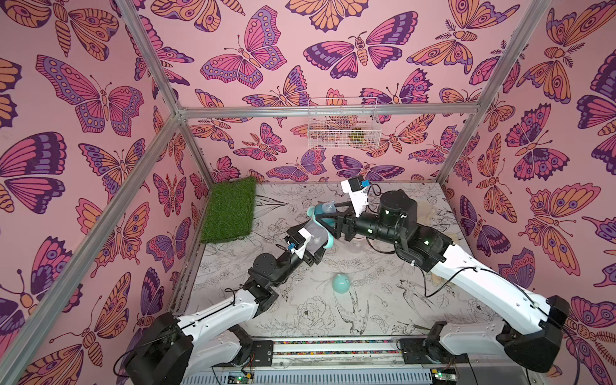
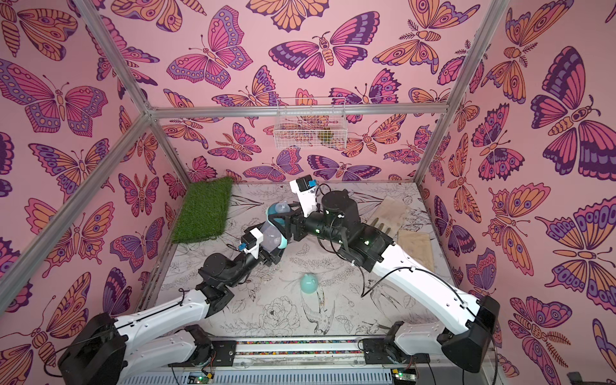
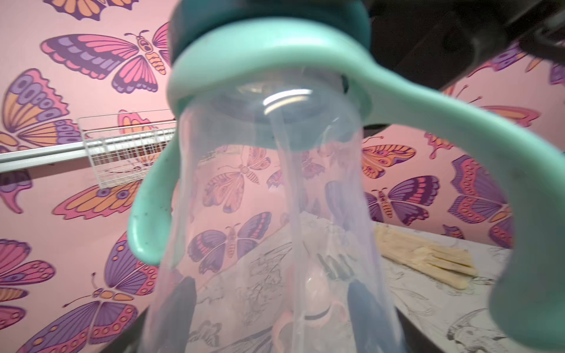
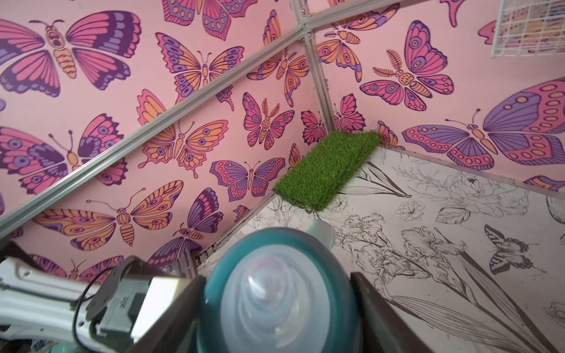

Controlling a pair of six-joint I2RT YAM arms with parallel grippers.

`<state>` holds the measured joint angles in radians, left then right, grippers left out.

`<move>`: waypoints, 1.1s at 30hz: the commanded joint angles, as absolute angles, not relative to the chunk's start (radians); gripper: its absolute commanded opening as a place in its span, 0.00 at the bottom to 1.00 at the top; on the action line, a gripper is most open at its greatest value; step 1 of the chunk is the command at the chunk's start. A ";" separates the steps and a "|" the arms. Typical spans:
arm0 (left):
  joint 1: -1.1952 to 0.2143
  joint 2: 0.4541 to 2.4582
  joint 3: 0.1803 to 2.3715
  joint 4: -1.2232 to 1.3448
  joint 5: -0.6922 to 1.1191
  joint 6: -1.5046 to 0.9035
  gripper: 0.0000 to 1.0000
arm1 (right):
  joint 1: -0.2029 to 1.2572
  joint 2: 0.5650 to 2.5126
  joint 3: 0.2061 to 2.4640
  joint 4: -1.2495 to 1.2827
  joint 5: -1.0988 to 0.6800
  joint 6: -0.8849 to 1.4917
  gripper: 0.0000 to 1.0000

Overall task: Assemble the baby bottles
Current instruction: Screw the nipple onto the baby bottle.

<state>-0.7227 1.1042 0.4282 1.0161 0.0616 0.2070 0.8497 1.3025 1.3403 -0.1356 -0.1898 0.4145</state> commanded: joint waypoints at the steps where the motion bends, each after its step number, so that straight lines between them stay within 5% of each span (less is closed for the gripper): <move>1: -0.762 1.130 0.454 1.091 -0.098 0.389 0.00 | 0.888 1.351 1.330 -0.130 -0.091 0.570 0.19; 14: -0.912 1.433 0.533 1.426 -0.533 0.886 0.00 | 0.995 1.452 1.376 -0.114 0.254 0.772 0.17; 24: -0.886 1.319 0.485 1.306 -0.414 0.582 0.00 | 0.990 1.311 1.418 -0.262 0.194 0.496 0.83; 33: -0.737 1.116 0.470 1.007 -0.044 0.179 0.00 | 0.931 1.166 1.507 -0.496 0.054 0.228 0.92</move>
<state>-0.7731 1.1622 0.4835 1.0912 -0.2344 0.3630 0.9478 1.2007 1.4841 -0.3882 0.1249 0.3683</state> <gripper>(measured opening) 0.790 0.916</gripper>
